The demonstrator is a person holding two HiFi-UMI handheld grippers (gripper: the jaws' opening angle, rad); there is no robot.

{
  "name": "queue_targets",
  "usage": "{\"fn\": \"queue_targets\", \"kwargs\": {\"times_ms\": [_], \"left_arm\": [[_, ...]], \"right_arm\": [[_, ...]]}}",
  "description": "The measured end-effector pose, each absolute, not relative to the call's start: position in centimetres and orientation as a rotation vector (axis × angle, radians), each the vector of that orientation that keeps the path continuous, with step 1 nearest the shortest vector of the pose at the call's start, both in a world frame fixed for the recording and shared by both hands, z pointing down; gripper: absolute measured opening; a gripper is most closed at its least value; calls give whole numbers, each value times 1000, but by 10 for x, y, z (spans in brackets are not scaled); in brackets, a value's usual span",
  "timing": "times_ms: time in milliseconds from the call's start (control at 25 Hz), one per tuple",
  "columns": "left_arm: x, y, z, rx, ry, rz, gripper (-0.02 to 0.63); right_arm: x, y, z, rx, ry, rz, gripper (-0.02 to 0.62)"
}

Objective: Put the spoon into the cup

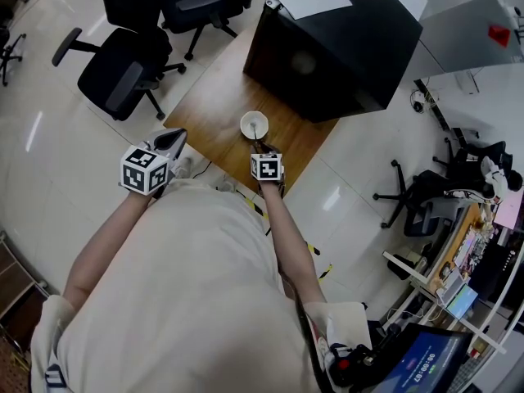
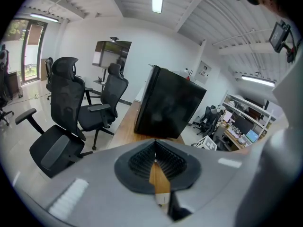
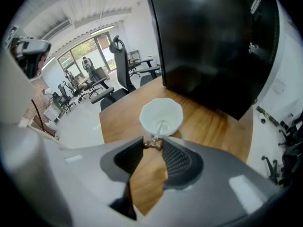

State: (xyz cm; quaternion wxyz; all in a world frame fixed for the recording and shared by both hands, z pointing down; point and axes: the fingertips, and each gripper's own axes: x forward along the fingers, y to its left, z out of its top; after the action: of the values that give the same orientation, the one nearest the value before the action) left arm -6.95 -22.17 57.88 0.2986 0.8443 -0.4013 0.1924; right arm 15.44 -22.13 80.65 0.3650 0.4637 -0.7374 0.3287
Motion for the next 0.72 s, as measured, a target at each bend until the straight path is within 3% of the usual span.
{"fn": "queue_targets", "kwargs": {"times_ms": [600,720], "left_arm": [[-99,-214,585,2225,-1011,444,2],[-101,-217,587,2237,-982,440,2]], "right_arm": [[146,-226,806,1291,-1915,856,132],[150,-229,804,1340,-1903,881,183]]}}
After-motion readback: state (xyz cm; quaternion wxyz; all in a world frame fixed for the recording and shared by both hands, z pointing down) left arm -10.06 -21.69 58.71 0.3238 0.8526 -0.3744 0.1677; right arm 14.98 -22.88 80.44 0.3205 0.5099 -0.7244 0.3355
